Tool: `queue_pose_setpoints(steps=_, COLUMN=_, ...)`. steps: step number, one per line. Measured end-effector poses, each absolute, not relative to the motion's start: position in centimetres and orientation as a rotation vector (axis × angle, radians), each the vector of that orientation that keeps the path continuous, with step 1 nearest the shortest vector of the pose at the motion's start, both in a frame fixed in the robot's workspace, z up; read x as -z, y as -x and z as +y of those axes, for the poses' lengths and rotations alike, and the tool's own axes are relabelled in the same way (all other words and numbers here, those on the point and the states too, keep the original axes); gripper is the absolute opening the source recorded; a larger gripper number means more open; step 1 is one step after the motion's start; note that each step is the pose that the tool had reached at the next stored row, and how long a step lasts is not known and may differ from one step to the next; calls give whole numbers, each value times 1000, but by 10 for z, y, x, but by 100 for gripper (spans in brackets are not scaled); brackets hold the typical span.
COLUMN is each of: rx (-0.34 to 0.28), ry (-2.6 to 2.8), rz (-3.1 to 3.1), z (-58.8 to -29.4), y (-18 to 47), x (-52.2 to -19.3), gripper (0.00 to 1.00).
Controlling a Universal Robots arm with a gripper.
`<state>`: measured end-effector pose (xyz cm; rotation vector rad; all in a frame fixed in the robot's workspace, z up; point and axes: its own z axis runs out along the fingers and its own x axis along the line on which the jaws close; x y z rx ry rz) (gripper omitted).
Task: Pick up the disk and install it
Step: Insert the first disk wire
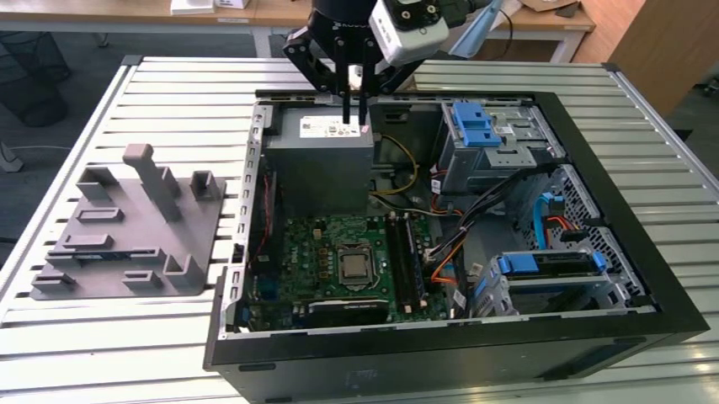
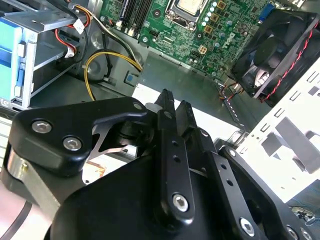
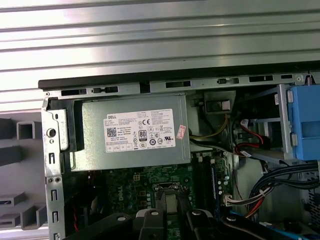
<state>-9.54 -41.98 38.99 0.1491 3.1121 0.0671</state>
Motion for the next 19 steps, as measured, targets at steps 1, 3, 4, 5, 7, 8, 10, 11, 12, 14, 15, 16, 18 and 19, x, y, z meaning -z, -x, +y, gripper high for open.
queue_pose_setpoints(steps=1, rx=-67, ry=-149, rz=3112, z=-420, y=95, x=-390, gripper=24)
queue_pose_setpoints(steps=3, rx=-67, ry=-149, rz=3112, z=-420, y=95, x=-390, gripper=24)
queue_pose_setpoints(steps=4, rx=-67, ry=-149, rz=3112, z=-420, y=95, x=-390, gripper=24)
queue_pose_setpoints(steps=5, rx=-67, ry=-148, rz=3112, z=-420, y=95, x=-390, gripper=24)
queue_pose_setpoints(steps=7, rx=-67, ry=-148, rz=3112, z=-420, y=90, x=-390, gripper=24)
queue_pose_setpoints(steps=8, rx=-67, ry=-148, rz=3113, z=-420, y=86, x=-390, gripper=24)
queue_pose_setpoints(steps=10, rx=-67, ry=-148, rz=3113, z=-420, y=77, x=-390, gripper=24)
queue_pose_setpoints(steps=11, rx=-67, ry=-148, rz=3114, z=-420, y=72, x=-390, gripper=24)
queue_pose_setpoints(steps=12, rx=-67, ry=-148, rz=3114, z=-420, y=68, x=-390, gripper=24)
queue_pose_setpoints(steps=14, rx=-67, ry=-148, rz=3115, z=-420, y=61, x=-390, gripper=24)
queue_pose_setpoints(steps=15, rx=-67, ry=-148, rz=3116, z=-420, y=57, x=-390, gripper=24)
queue_pose_setpoints(steps=16, rx=-67, ry=-148, rz=3116, z=-420, y=54, x=-390, gripper=24)
queue_pose_setpoints(steps=18, rx=-67, ry=-148, rz=3116, z=-420, y=50, x=-390, gripper=24)
queue_pose_setpoints(steps=19, rx=-67, ry=-148, rz=3116, z=-420, y=49, x=-390, gripper=24)
